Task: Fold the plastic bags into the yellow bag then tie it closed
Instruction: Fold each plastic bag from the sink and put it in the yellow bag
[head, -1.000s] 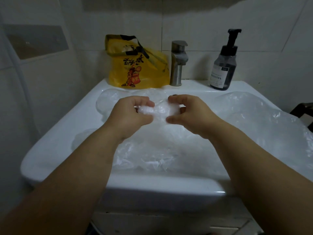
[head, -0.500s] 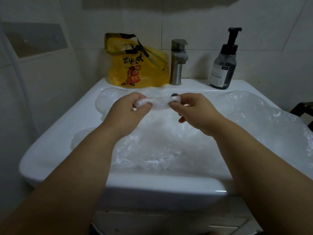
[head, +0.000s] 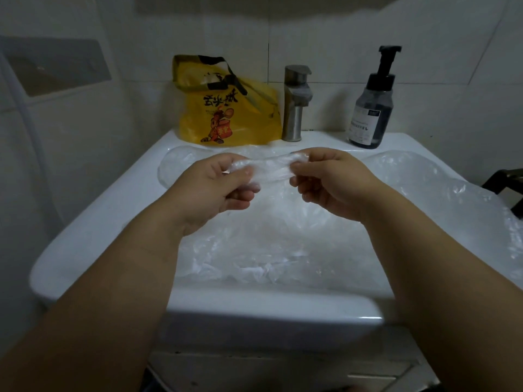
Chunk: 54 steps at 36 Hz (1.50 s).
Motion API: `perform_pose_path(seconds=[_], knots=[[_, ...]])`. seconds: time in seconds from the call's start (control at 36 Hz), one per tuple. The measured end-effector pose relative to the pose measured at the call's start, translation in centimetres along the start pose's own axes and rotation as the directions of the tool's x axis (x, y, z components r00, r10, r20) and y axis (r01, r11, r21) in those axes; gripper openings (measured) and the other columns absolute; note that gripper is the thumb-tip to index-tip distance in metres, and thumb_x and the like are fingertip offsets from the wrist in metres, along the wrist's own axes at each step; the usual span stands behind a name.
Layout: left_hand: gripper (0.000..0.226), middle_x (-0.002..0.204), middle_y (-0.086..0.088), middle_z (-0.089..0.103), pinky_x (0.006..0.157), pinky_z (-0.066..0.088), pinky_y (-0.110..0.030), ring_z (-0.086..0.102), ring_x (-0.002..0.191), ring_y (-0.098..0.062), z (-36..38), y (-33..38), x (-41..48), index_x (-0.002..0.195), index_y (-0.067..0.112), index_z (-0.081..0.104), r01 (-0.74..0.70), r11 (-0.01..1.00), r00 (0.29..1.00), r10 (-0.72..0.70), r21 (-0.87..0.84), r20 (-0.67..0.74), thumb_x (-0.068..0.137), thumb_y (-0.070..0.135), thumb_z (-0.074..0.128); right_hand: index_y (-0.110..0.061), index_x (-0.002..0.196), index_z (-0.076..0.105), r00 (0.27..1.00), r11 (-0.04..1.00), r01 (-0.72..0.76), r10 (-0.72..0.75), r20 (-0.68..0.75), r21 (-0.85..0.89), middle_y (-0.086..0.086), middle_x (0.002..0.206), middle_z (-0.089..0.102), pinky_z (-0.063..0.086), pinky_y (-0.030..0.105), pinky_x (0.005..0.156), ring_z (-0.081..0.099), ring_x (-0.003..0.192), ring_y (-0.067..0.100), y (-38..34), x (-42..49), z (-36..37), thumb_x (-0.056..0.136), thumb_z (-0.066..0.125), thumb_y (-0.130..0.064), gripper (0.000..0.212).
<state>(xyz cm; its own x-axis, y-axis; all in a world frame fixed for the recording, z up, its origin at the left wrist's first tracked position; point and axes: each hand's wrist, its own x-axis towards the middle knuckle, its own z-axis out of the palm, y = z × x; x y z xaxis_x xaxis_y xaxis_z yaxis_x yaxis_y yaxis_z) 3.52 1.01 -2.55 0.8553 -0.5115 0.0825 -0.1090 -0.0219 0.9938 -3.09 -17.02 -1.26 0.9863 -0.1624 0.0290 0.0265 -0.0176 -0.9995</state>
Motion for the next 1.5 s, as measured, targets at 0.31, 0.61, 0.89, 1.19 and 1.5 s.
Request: perform_pose_path(seconds=[0.31, 0.61, 0.89, 1.19, 1.5], knots=[[0.028, 0.071, -0.007, 0.070, 0.056, 0.055, -0.019, 0.065, 0.060, -0.009, -0.1, 0.9, -0.2, 0.098, 0.011, 0.067, 0.054, 0.921, 0.992, -0.007, -0.385, 0.124, 0.093, -0.007, 0.046, -0.002, 0.086, 0.056, 0.992, 0.926, -0.060, 0.015, 0.122, 0.372, 0.009, 0.060, 0.052, 0.045, 0.021, 0.048, 0.047, 0.053, 0.015, -0.6, -0.2, -0.1, 0.085, 0.036, 0.005, 0.022], [0.005, 0.067, 0.001, 0.063, 0.058, 0.054, -0.017, 0.059, 0.062, -0.005, 0.2, 0.3, 0.3, 0.086, 0.012, 0.064, -0.002, 0.975, 0.998, -0.013, -0.223, -0.065, 0.089, 0.008, 0.063, -0.005, 0.104, 0.065, 0.998, 0.999, 0.047, -0.047, 0.032, 0.024, 0.010, 0.082, 0.064, 0.056, 0.023, 0.061, 0.061, 0.064, 0.014, 0.0, 0.0, 0.5, 0.086, 0.062, 0.000, 0.019], [0.009, 0.070, 0.008, 0.067, 0.061, 0.051, -0.013, 0.061, 0.065, -0.001, 0.2, 0.5, 0.7, 0.087, 0.015, 0.062, -0.110, 0.896, 0.989, 0.053, -0.431, -0.141, 0.080, 0.012, 0.067, -0.010, 0.090, 0.066, 0.995, 0.980, -0.008, 0.027, 0.092, -0.198, 0.003, 0.079, 0.069, 0.056, 0.025, 0.063, 0.061, 0.071, 0.014, 0.2, -0.4, 1.3, 0.094, 0.058, -0.021, 0.015], [0.057, 0.115, -0.027, 0.061, 0.086, 0.055, -0.035, 0.063, 0.106, -0.032, 2.5, -0.4, 0.2, 0.109, 0.012, 0.069, 0.101, 0.990, 0.985, -0.086, -0.095, 0.147, 0.084, 0.058, 0.045, -0.008, 0.078, 0.064, 0.987, 0.979, 0.130, -0.112, 0.118, -0.155, 0.007, 0.071, 0.056, 0.040, 0.023, 0.055, 0.049, 0.061, 0.013, 1.6, -0.6, 4.7, 0.097, 0.053, -0.016, 0.024], [0.041, 0.086, 0.007, 0.074, 0.066, 0.051, -0.022, 0.062, 0.081, -0.006, 1.1, 0.8, 0.9, 0.097, 0.017, 0.070, 0.031, 0.855, 0.982, -0.123, -0.518, -0.144, 0.102, 0.043, 0.038, -0.010, 0.081, 0.069, 0.989, 0.979, 0.068, -0.042, 0.142, -0.190, -0.002, 0.063, 0.057, 0.044, 0.022, 0.056, 0.050, 0.060, 0.008, 1.5, -0.4, 4.4, 0.094, 0.058, -0.022, 0.021]])
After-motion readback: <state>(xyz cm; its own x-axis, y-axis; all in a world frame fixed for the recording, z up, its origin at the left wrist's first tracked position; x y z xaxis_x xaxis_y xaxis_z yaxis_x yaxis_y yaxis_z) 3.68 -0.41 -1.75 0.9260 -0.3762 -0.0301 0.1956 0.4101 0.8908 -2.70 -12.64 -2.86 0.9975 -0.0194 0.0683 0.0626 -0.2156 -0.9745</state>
